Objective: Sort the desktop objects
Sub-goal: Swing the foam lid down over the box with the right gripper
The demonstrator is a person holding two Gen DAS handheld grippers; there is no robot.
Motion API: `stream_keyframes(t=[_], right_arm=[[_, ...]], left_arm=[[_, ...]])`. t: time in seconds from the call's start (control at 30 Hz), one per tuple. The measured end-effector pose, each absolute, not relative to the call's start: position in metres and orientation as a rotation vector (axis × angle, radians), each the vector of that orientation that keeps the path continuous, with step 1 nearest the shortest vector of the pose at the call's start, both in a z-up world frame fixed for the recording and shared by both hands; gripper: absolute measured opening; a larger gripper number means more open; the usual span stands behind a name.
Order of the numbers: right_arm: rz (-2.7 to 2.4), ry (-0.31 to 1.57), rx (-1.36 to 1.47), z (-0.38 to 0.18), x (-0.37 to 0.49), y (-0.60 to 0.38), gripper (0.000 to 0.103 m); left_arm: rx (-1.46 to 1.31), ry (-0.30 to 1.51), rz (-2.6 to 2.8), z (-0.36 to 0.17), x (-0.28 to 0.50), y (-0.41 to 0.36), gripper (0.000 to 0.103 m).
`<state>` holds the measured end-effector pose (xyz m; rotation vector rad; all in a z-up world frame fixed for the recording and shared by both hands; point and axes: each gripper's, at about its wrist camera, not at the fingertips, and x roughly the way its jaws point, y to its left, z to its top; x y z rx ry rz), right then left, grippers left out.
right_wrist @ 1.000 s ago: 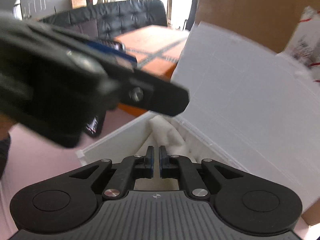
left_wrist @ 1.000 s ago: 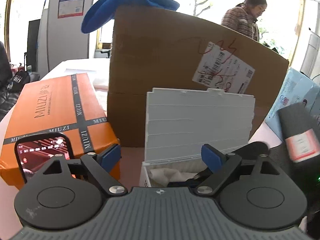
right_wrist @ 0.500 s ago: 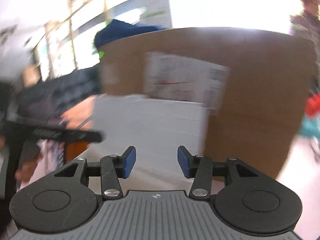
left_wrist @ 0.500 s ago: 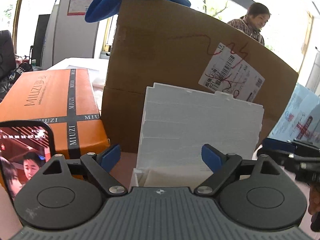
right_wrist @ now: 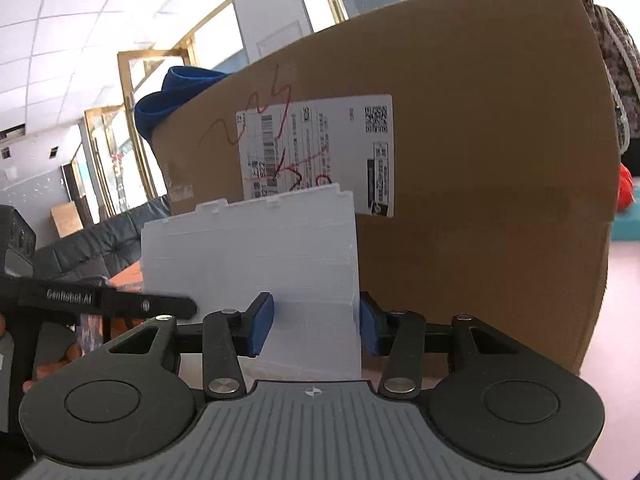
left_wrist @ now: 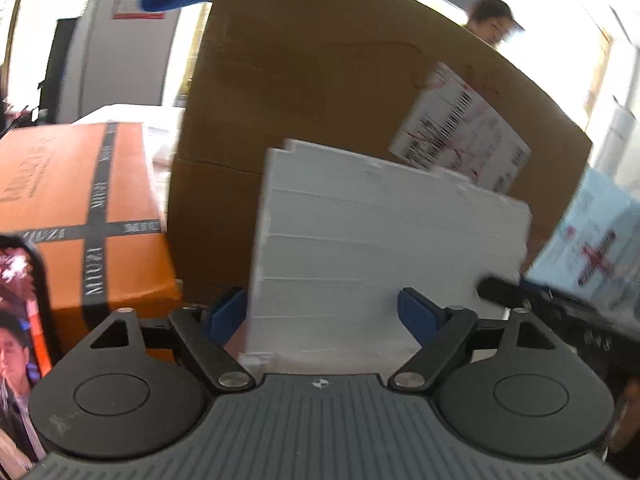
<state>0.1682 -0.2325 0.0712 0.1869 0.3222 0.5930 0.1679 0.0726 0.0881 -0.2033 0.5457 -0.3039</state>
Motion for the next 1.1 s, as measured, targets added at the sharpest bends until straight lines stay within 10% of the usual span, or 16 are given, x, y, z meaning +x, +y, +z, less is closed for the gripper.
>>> stream_keyframes(t=[1.1], right_arm=[[0.53, 0.162, -0.233, 0.068, 0.038, -0.228, 0.03]], left_arm=[[0.205, 0.395, -0.328, 0.087, 0.056, 0.038, 0.078]])
